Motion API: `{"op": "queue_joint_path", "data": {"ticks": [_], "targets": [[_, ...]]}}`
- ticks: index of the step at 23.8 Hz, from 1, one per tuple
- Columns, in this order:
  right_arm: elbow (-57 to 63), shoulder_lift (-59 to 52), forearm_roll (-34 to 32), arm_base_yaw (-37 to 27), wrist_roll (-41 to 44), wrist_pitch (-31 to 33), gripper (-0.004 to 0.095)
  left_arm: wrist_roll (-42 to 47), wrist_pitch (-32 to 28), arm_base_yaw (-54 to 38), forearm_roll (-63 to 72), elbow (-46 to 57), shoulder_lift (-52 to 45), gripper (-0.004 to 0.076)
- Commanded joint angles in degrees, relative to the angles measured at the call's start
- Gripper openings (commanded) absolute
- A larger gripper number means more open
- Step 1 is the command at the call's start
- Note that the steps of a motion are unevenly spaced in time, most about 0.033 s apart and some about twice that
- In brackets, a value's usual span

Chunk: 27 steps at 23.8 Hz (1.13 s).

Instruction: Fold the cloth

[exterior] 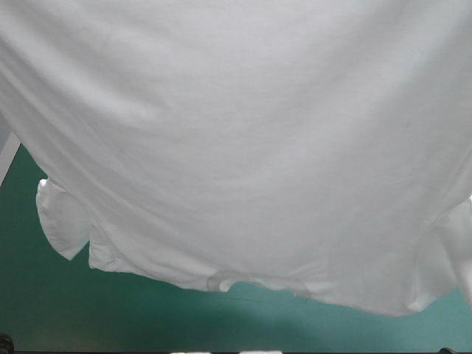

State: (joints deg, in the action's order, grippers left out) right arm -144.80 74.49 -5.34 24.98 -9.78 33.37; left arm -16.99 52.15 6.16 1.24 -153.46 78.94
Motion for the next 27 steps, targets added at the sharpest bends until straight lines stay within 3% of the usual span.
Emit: {"op": "queue_joint_path", "data": {"ticks": [1, 4, 13, 18, 21, 23, 27], "targets": [[-0.49, 3.71, -0.40, 0.00, -0.88, -0.49, -0.0015, 0.06, -3.88, 0.24, 0.56, 2.35, 2.59, -0.0008], [-0.49, 8.47, -0.40, 0.00, -0.88, 0.32, -0.0015, -0.82, -3.78, 0.24, 2.44, 4.94, 5.57, -0.0008], [-1.18, 23.78, -0.73, -0.87, 2.94, -14.22, -0.0015, -1.06, -15.34, 0.13, 1.93, 5.57, 15.96, -0.0008], [-5.80, 23.78, -7.95, -0.87, 3.06, -17.02, -0.0015, -3.93, -19.32, 0.13, 1.46, 0.87, 15.94, -0.0008], [-10.00, 23.78, -13.81, -0.87, 3.06, -11.94, -0.0015, -5.13, -20.71, -0.11, 1.46, -1.98, 15.94, -0.0008], [-10.15, 23.78, -18.42, -0.87, 3.16, -5.53, -0.0015, -5.54, -18.43, -2.18, 2.08, -2.17, 16.07, -0.0008], [-10.15, 29.22, -26.42, -0.87, 9.78, 17.75, -0.0015, -5.54, -5.23, -5.03, 5.07, 5.77, 18.34, -0.0008]]}}
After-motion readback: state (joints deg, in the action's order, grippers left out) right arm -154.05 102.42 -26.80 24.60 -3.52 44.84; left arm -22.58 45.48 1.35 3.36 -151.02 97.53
